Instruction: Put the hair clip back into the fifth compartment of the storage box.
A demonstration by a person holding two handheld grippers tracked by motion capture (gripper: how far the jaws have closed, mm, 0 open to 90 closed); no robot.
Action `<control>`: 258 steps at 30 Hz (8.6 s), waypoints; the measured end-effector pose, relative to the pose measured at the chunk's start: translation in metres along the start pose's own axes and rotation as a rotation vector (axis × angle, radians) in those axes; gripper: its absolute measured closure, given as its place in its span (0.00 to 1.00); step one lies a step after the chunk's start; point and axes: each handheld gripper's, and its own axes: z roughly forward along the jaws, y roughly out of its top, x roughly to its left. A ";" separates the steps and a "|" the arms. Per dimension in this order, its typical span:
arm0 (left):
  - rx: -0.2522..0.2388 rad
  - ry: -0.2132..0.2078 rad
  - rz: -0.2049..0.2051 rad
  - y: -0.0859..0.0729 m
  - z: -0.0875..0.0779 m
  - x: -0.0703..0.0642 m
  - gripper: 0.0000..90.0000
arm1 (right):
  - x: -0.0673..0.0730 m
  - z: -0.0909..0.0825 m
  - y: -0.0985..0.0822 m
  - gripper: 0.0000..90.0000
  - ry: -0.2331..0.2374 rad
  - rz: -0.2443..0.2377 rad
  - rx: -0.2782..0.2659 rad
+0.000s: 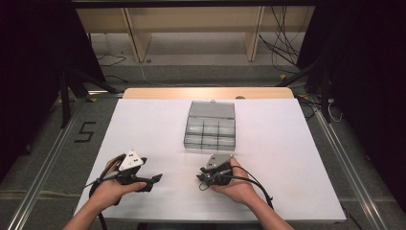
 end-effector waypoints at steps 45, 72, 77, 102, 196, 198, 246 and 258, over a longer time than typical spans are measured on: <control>-0.003 0.006 0.005 0.000 0.000 0.000 0.20 | -0.004 -0.011 0.006 0.90 -0.014 0.094 -0.057; -0.001 0.009 0.003 0.000 -0.001 0.000 0.20 | -0.011 -0.026 0.019 0.90 -0.057 0.098 -0.102; 0.000 0.008 0.004 0.000 0.000 0.001 0.20 | -0.012 -0.027 0.020 0.90 -0.062 0.099 -0.101; 0.003 0.010 0.005 0.000 0.000 0.001 0.20 | -0.021 -0.031 0.030 0.90 -0.092 0.103 -0.111; 0.004 0.010 0.004 -0.001 0.000 0.002 0.20 | -0.070 -0.033 0.051 0.90 -0.192 0.173 -0.082; 0.004 0.012 0.008 0.000 0.000 0.002 0.20 | -0.070 -0.033 0.051 0.90 -0.195 0.175 -0.080; 0.007 0.009 0.006 -0.001 0.000 0.002 0.20 | -0.087 -0.016 0.054 0.89 -0.225 0.224 -0.029; 0.006 0.008 0.006 -0.001 0.000 0.002 0.20 | -0.090 -0.011 0.059 0.89 -0.229 0.231 -0.023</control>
